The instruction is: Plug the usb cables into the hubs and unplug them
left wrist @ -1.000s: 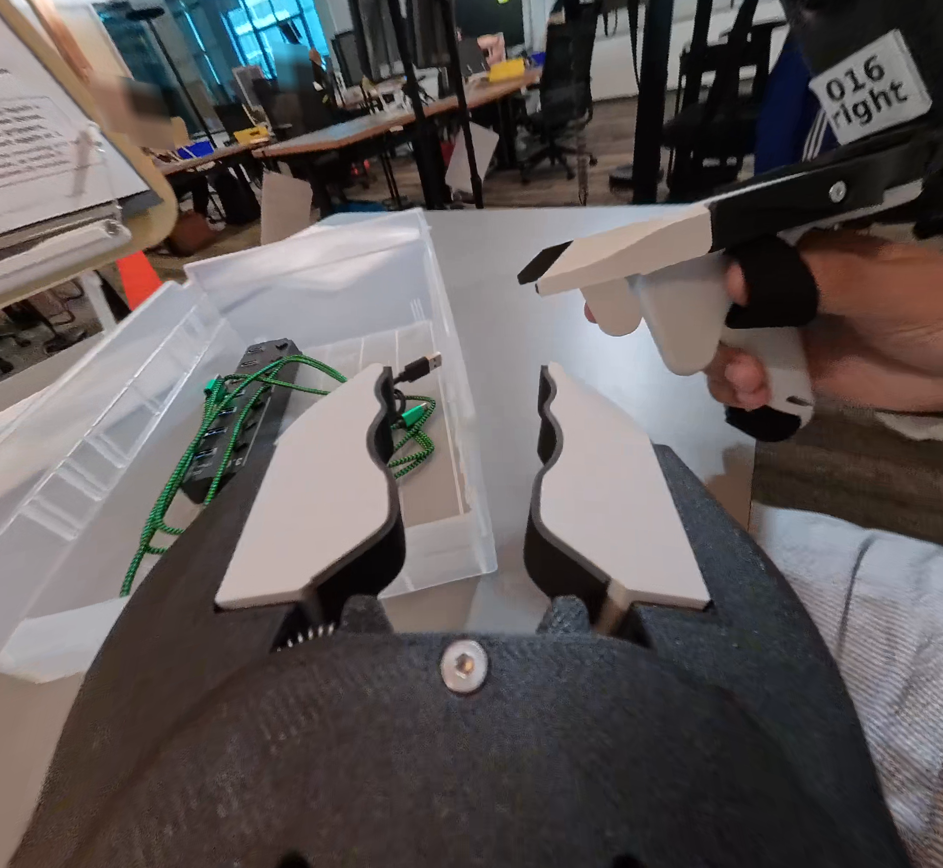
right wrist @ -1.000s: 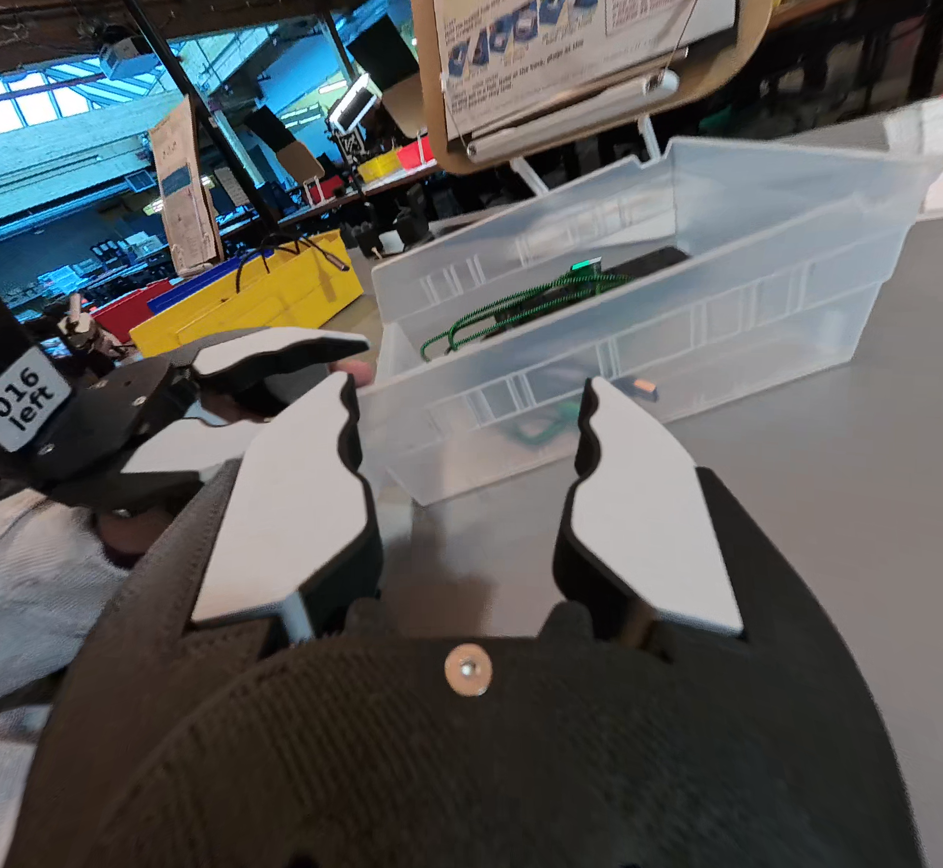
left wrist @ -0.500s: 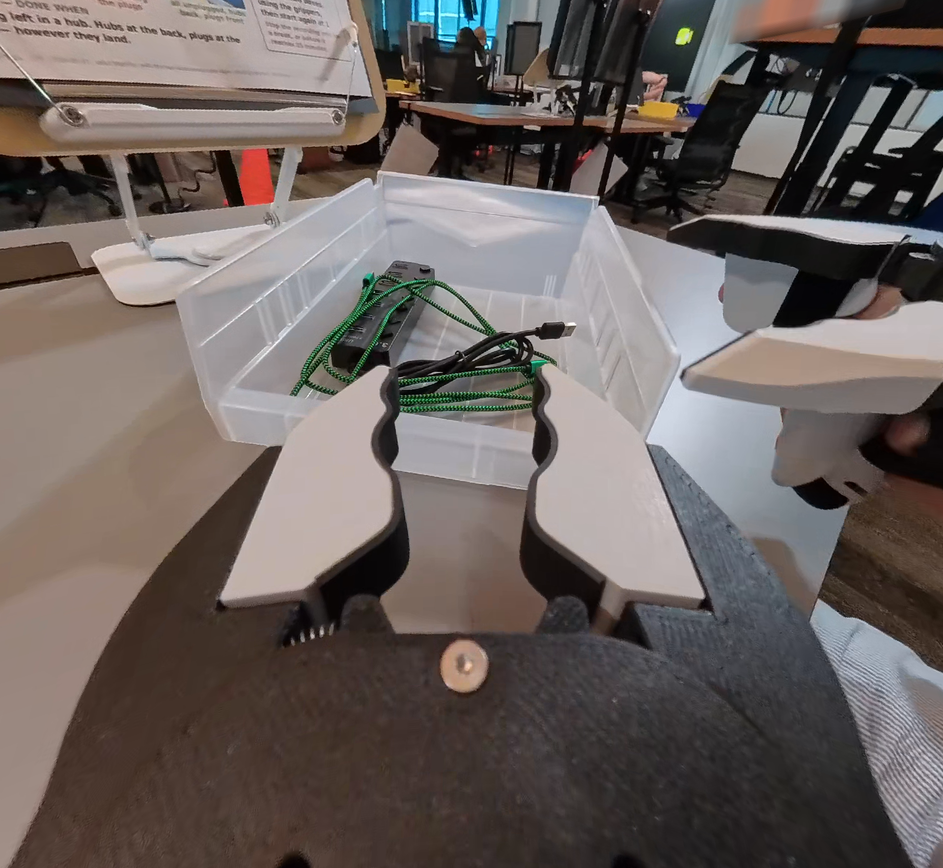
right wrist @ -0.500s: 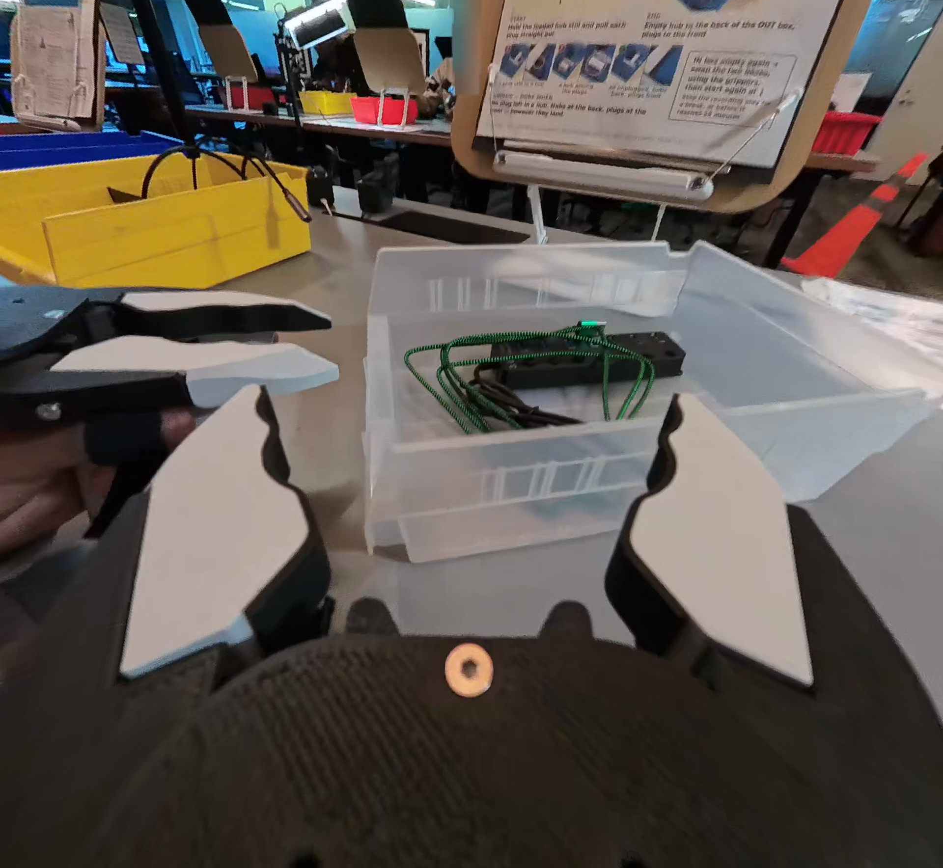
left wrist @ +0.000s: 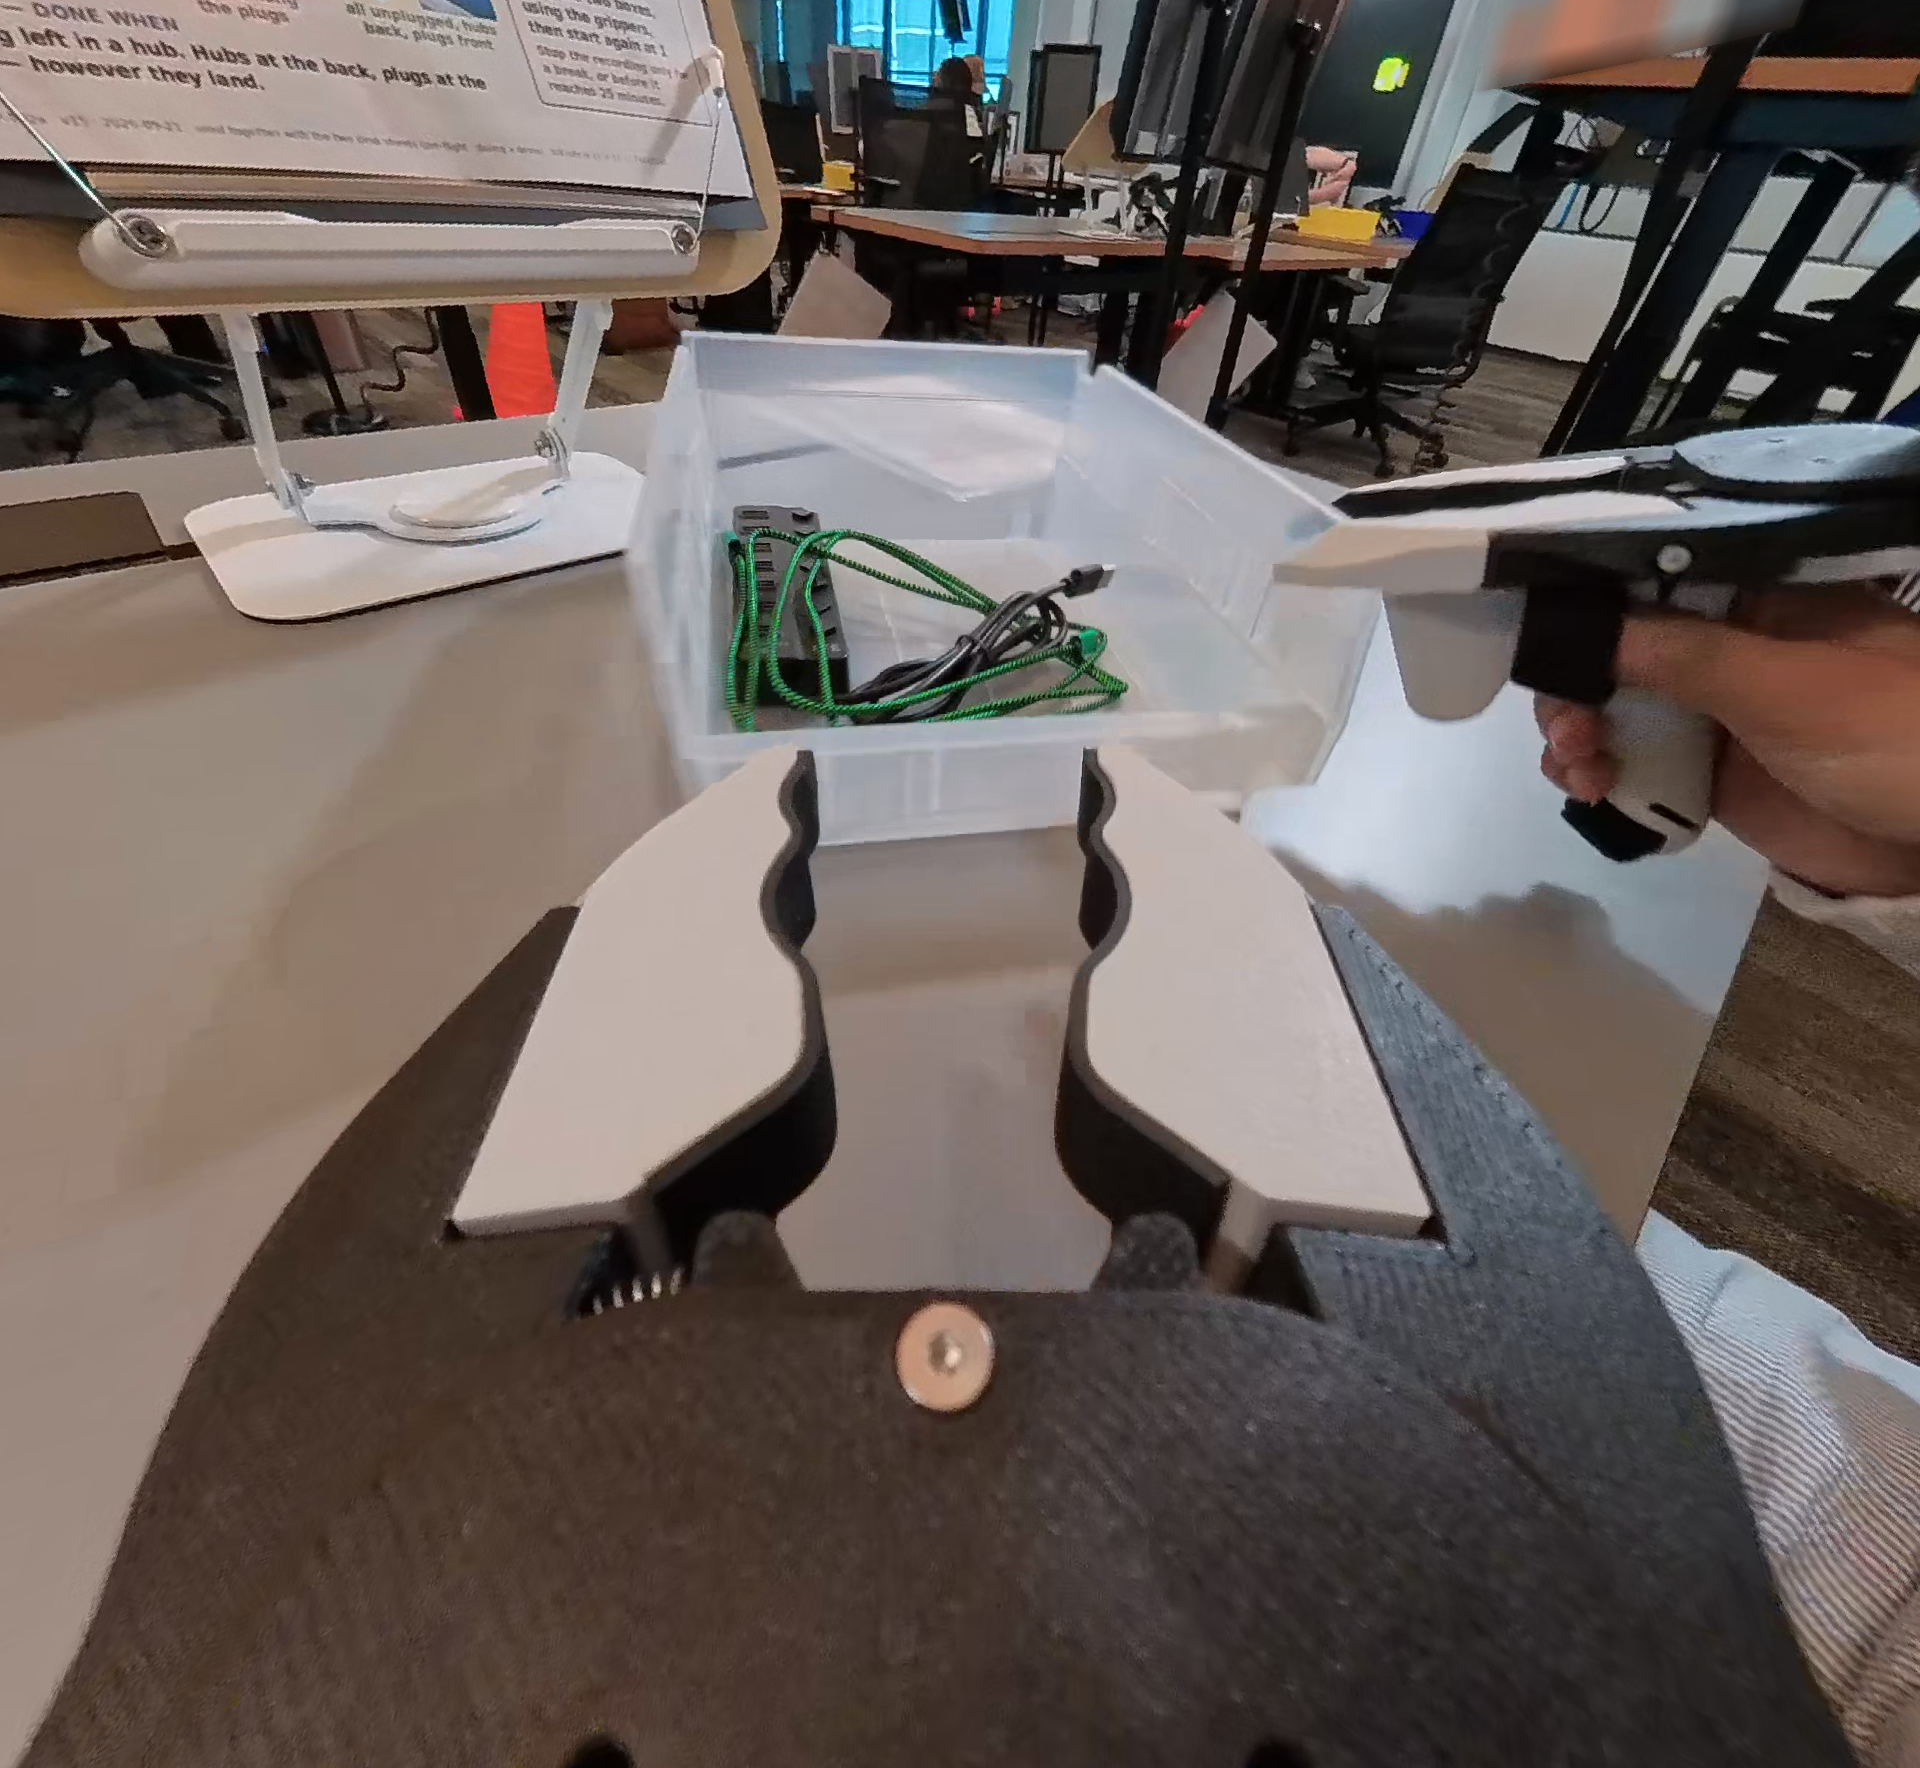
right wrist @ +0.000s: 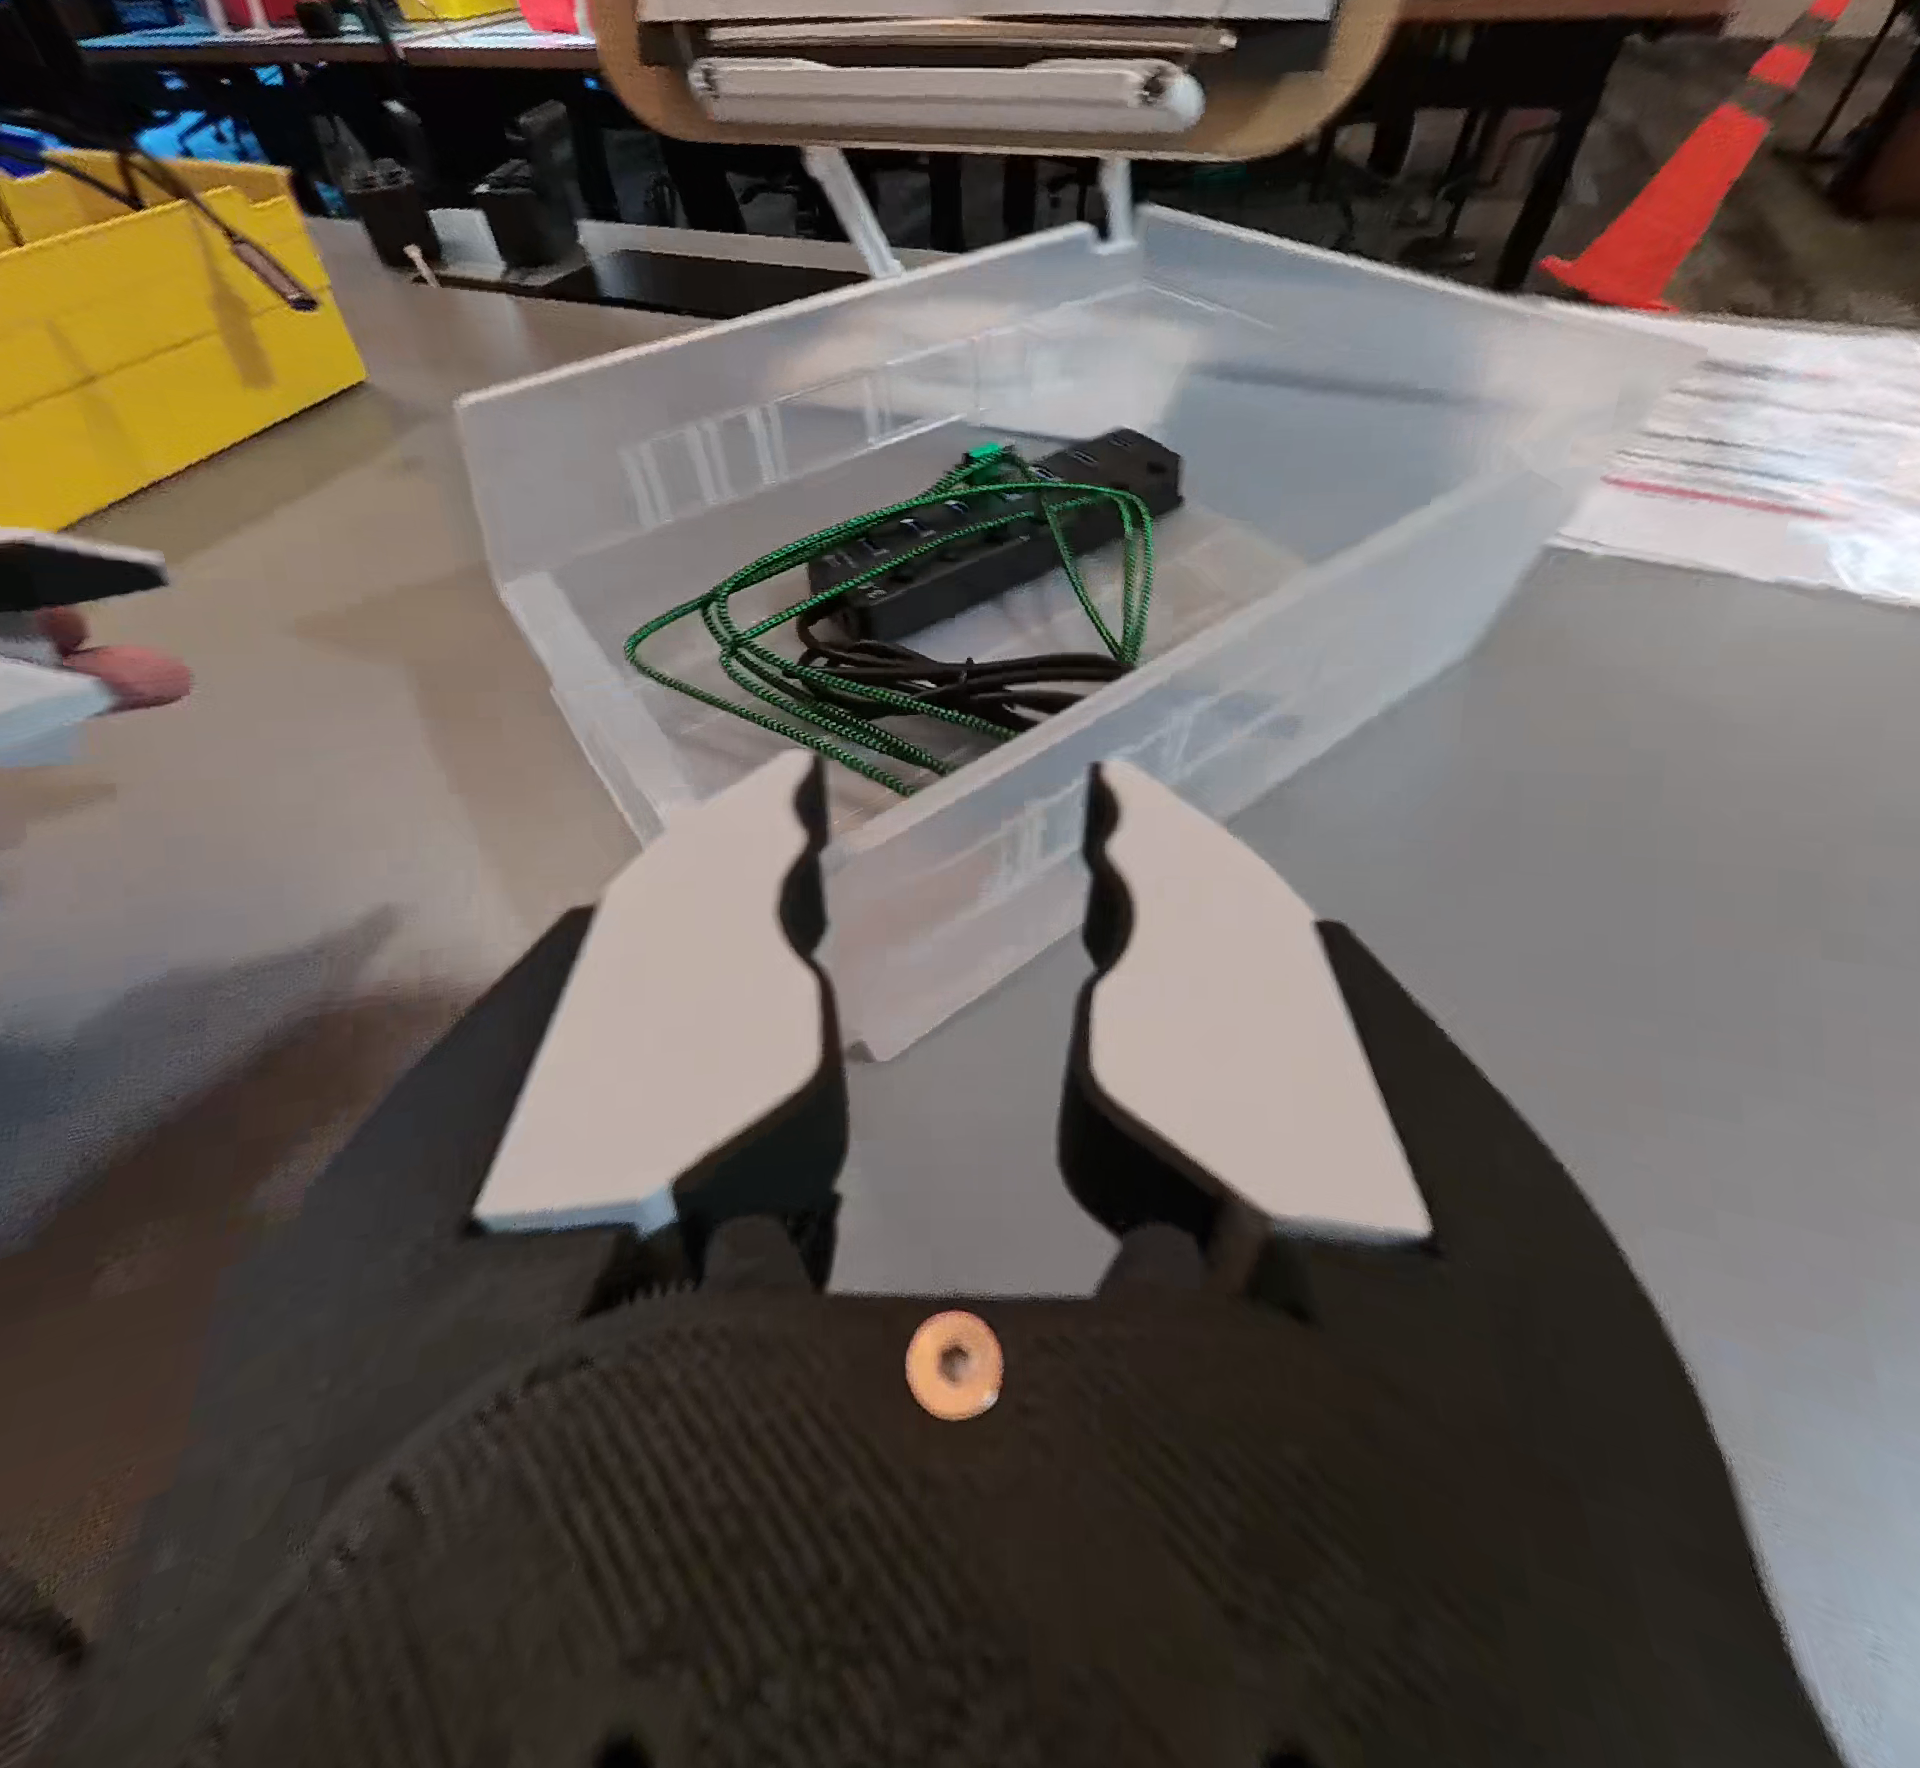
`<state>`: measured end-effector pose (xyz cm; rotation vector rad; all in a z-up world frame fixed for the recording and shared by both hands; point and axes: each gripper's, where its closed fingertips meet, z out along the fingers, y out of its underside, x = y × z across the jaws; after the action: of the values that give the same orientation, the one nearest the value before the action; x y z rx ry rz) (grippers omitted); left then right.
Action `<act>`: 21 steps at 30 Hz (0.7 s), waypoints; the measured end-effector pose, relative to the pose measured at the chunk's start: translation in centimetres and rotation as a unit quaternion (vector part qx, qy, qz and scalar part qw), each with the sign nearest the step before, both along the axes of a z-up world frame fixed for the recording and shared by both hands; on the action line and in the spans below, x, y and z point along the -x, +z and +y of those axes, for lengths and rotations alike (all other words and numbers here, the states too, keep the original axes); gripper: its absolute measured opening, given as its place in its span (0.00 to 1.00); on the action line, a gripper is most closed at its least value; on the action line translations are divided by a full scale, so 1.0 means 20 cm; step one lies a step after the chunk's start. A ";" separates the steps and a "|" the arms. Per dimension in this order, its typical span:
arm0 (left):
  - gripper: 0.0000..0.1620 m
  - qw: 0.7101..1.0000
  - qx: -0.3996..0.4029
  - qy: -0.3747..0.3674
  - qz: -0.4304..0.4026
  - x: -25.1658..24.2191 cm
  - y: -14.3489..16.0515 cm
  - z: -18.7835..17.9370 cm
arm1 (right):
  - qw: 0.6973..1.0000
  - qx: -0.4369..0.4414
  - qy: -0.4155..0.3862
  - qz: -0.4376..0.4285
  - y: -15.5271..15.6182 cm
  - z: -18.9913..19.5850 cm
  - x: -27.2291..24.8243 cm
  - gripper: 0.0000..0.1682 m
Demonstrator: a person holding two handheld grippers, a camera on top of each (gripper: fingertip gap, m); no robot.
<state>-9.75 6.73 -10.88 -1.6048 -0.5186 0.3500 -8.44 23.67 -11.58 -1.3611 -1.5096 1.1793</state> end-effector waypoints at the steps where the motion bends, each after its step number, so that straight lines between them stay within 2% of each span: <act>1: 0.30 1.000 -0.001 -0.001 -0.001 0.00 0.00 0.00 | 1.000 0.009 -0.006 -0.005 0.00 0.06 0.00 0.21; 3: 0.30 1.000 -0.001 -0.007 -0.005 -0.01 0.00 0.01 | 1.000 0.015 -0.020 -0.019 -0.01 0.19 0.01 0.16; 6: 0.28 1.000 -0.002 -0.020 -0.016 -0.02 -0.01 0.02 | 0.997 -0.057 -0.043 -0.030 -0.01 0.36 0.02 0.10; 13: 0.27 0.999 -0.008 -0.028 -0.029 -0.03 -0.01 0.02 | 0.976 -0.177 -0.111 -0.062 -0.01 0.74 -0.04 0.06; 19: 0.26 0.999 -0.011 -0.032 -0.036 -0.03 -0.02 0.02 | 0.982 -0.100 -0.146 -0.058 -0.01 1.06 -0.16 0.06; 21: 0.25 0.999 -0.013 -0.027 -0.033 -0.03 -0.01 0.02 | 0.983 -0.102 -0.144 -0.049 -0.01 1.14 -0.21 0.06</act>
<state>-9.11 7.07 -11.10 -1.6064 -0.5272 0.2490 -4.18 46.49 -11.76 -1.4555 -1.4009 0.7650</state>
